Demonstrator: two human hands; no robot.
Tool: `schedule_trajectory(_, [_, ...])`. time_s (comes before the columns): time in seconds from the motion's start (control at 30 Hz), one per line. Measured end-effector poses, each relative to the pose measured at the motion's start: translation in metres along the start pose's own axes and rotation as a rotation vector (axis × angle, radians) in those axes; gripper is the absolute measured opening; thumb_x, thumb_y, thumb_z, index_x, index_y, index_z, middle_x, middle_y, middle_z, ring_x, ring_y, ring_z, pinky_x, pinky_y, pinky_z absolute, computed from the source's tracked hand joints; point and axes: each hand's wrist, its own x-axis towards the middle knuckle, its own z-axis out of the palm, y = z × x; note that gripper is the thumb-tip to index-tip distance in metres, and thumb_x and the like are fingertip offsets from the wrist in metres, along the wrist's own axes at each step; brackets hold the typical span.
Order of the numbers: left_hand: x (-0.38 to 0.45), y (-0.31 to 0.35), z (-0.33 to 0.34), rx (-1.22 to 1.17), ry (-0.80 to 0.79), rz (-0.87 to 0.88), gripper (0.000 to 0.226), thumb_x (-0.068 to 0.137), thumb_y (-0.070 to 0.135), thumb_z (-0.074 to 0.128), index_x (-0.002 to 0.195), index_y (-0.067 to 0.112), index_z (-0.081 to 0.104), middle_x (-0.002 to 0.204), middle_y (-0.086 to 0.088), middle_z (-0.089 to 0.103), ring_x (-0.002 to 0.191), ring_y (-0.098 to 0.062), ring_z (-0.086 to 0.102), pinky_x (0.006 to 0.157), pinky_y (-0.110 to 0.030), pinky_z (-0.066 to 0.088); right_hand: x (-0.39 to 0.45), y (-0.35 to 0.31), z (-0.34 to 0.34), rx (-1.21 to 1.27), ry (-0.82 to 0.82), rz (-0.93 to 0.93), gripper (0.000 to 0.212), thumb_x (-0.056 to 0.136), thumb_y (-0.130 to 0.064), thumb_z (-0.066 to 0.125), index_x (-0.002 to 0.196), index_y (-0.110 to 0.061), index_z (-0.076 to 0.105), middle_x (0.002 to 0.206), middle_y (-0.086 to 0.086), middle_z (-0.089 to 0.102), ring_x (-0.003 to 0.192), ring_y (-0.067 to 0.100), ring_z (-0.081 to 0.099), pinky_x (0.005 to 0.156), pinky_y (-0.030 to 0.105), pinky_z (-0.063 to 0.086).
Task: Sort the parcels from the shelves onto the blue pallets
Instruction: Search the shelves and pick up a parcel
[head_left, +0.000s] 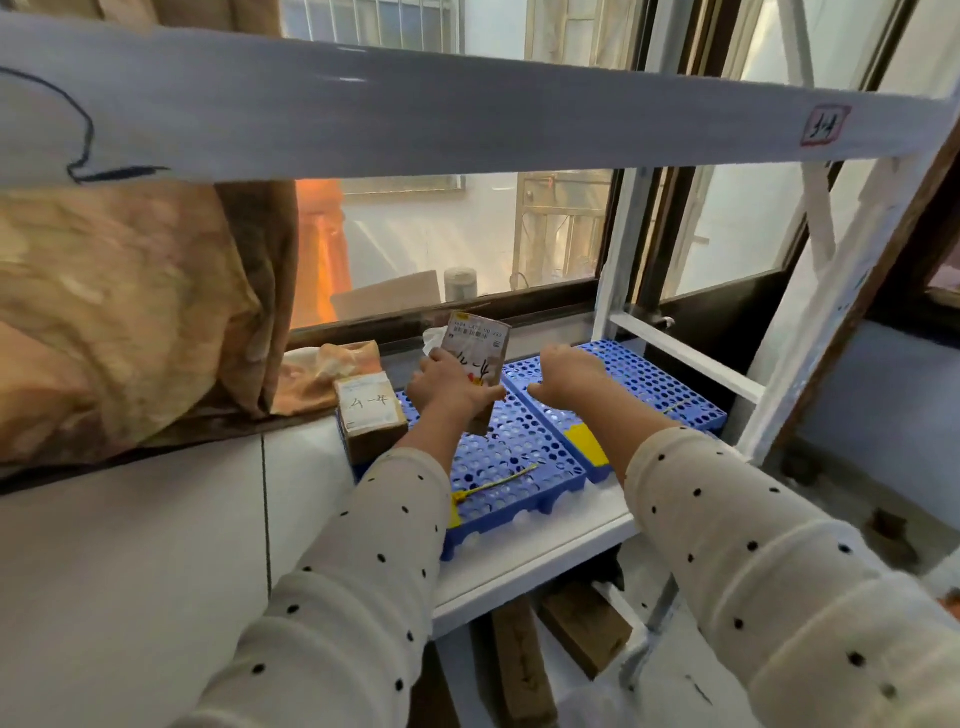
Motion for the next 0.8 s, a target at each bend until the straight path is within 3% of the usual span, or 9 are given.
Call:
schedule_trajectory(0.17, [0.02, 0.006, 0.017, 0.078, 0.022, -0.144, 0.108, 0.07, 0.069, 0.066, 0.143, 0.002, 0.023, 0.142, -0.016, 0.031, 0.129, -0.028, 0.038, 0.094, -0.035, 0.043, 0.044, -0.001, 0.017, 0.021, -0.04, -0.126, 0.051, 0.095, -0.038, 0.052, 0.134, -0.008, 0.041, 0.136, 0.013, 0.047, 0.123, 0.03, 0.047, 0.094, 0.039, 0.043])
schedule_trajectory(0.43, [0.043, 0.016, 0.039, 0.198, -0.009, -0.41, 0.103, 0.072, 0.072, 0.06, 0.142, 0.002, 0.03, 0.134, -0.015, 0.032, 0.119, -0.027, 0.042, 0.089, -0.035, 0.049, 0.1, -0.006, 0.053, -0.013, -0.173, -0.307, 0.059, 0.096, -0.039, 0.05, 0.142, -0.007, 0.031, 0.141, 0.017, 0.042, 0.126, 0.033, 0.045, 0.099, 0.044, 0.042])
schedule_trajectory(0.63, [0.051, 0.013, 0.06, 0.27, -0.057, -0.498, 0.107, 0.072, 0.078, 0.054, 0.141, 0.0, 0.03, 0.131, -0.015, 0.038, 0.117, -0.025, 0.044, 0.08, -0.032, 0.049, 0.122, -0.016, 0.08, -0.029, -0.244, -0.404, 0.057, 0.097, -0.037, 0.047, 0.143, -0.006, 0.032, 0.134, 0.014, 0.05, 0.116, 0.031, 0.054, 0.089, 0.04, 0.045])
schedule_trajectory(0.8, [0.058, 0.015, 0.071, 0.475, -0.059, -0.466, 0.104, 0.069, 0.083, 0.048, 0.134, 0.002, 0.04, 0.128, -0.013, 0.045, 0.111, -0.023, 0.045, 0.087, -0.031, 0.039, 0.133, -0.03, 0.096, -0.049, -0.262, -0.446, 0.041, 0.099, -0.033, 0.043, 0.131, -0.006, 0.04, 0.128, 0.014, 0.052, 0.11, 0.03, 0.056, 0.082, 0.038, 0.044])
